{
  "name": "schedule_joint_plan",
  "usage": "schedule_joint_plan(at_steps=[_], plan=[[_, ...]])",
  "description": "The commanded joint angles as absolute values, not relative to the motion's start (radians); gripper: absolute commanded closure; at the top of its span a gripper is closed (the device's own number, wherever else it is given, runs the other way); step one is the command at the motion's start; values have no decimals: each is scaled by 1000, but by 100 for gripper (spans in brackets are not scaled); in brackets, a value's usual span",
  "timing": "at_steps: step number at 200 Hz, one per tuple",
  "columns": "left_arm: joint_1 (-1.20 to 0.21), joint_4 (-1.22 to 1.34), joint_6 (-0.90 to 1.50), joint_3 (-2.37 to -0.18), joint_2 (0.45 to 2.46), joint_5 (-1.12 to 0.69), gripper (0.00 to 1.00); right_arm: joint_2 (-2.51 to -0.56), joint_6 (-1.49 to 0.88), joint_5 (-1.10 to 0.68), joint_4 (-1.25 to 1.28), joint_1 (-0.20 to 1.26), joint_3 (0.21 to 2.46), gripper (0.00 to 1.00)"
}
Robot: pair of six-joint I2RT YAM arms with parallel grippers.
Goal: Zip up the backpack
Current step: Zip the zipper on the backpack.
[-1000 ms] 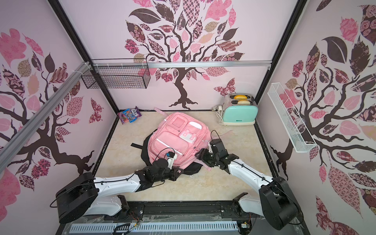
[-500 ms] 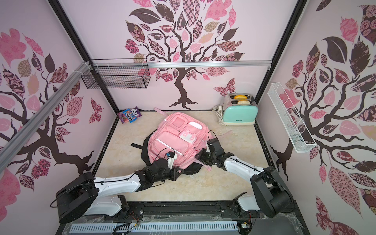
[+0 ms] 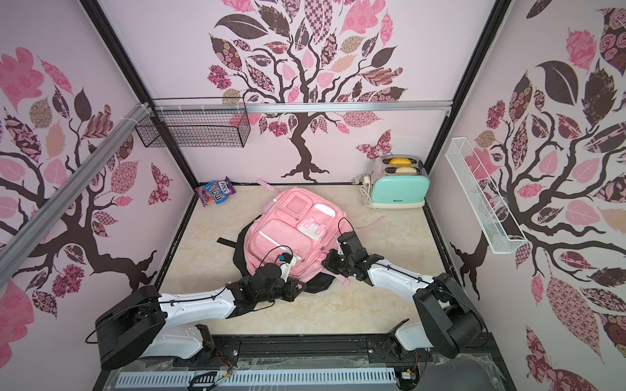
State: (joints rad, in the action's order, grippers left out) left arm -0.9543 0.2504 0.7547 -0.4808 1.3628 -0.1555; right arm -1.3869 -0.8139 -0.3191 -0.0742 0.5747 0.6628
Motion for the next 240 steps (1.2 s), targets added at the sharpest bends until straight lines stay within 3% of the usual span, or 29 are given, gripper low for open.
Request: schedule_joint_plan(at_steps=[1, 43, 97, 179, 240], plan=[[-972, 278, 730, -522, 1377, -184, 100, -1382, -802, -367, -57, 626, 710, 100], [-974, 268, 713, -525, 1376, -204, 100, -1355, -792, -361, -98, 635, 734, 100], [-968, 98, 686, -533, 1309, -146, 100, -1292, -685, -186, -297, 635, 822, 100], [-959, 38, 689, -527, 1299, -105, 100, -1414, -615, 29, -458, 610, 1008, 100], [-954, 38, 695, -523, 1295, -103, 100, -1461, -630, -24, -430, 581, 1032, 100]])
